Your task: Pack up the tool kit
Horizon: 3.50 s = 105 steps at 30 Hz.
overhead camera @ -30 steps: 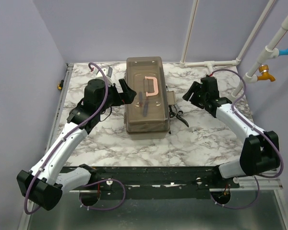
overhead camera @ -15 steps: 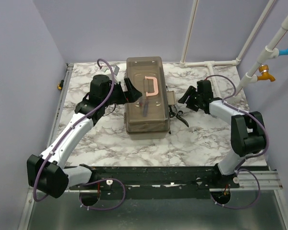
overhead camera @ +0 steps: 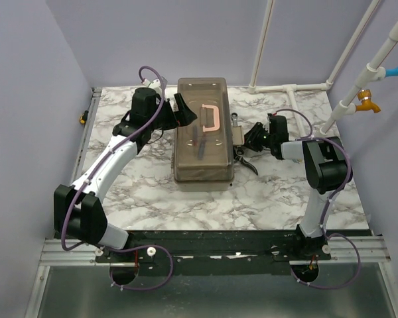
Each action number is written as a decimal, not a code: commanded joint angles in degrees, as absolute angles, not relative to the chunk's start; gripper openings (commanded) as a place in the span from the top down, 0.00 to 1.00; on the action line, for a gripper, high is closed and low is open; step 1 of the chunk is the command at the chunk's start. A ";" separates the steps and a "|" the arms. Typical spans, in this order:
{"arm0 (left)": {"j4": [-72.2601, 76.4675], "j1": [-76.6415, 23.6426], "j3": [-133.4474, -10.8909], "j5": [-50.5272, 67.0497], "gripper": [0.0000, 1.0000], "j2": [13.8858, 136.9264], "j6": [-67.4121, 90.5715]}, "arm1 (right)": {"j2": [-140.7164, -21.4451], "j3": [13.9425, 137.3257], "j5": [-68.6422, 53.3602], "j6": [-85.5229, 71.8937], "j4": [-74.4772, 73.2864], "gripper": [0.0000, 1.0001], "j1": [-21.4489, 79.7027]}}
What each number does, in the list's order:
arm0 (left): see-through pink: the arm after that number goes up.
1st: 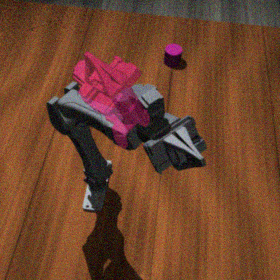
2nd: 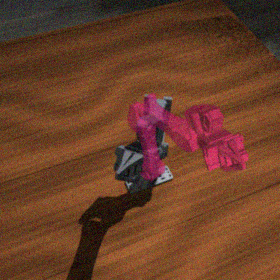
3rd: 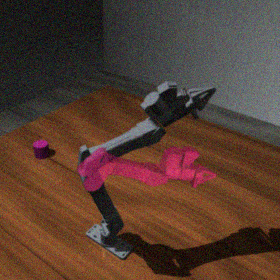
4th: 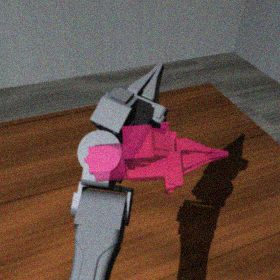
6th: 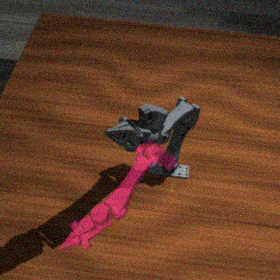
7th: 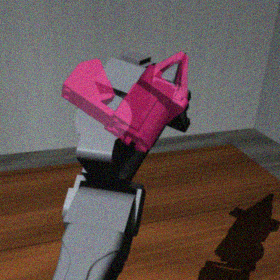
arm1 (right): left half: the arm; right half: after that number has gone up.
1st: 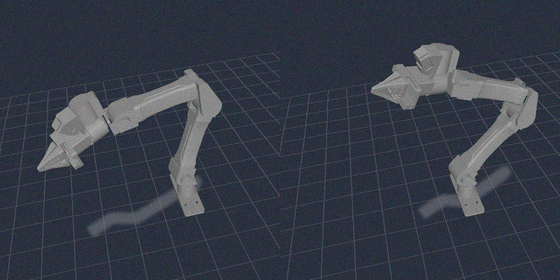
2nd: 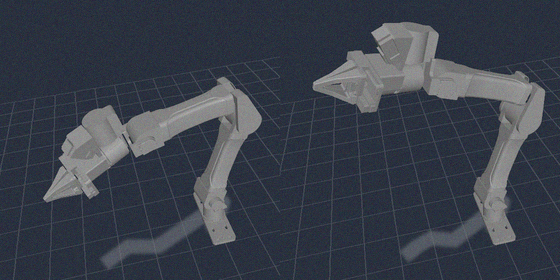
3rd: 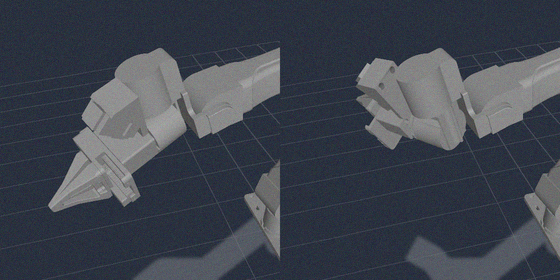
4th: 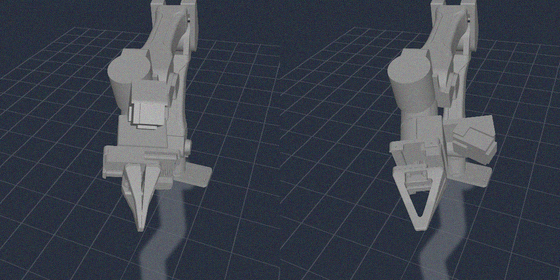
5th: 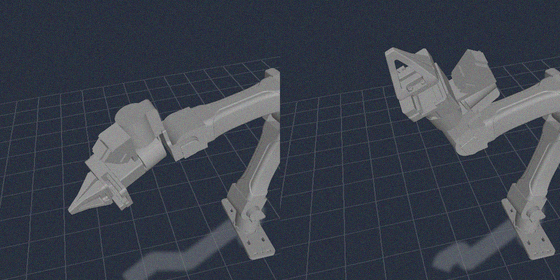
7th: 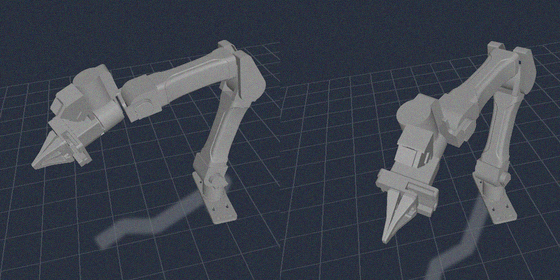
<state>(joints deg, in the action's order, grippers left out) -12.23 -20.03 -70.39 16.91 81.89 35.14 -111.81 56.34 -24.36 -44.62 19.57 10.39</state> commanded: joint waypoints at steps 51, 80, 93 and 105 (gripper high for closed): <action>-14.61 -21.44 -74.27 23.78 0.02 90.09 33.16 | -104.00 45.61 -45.66 -62.80 56.78 0.75 12.51; -16.23 -19.34 -75.13 25.81 0.02 93.51 30.91 | -118.49 53.24 -54.08 -81.32 73.86 0.76 10.63; -15.66 -19.34 -74.72 26.21 0.03 94.95 30.56 | -112.05 83.42 -13.95 -34.86 -17.42 0.74 20.97; -14.61 -19.42 -72.77 26.52 0.04 95.49 30.56 | -128.46 108.10 27.30 -30.93 -47.00 0.66 32.62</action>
<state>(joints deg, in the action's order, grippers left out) -12.88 -17.32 -74.96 19.14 92.55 29.36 -122.28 105.32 18.33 -29.87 -37.28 25.67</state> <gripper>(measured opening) 0.968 0.337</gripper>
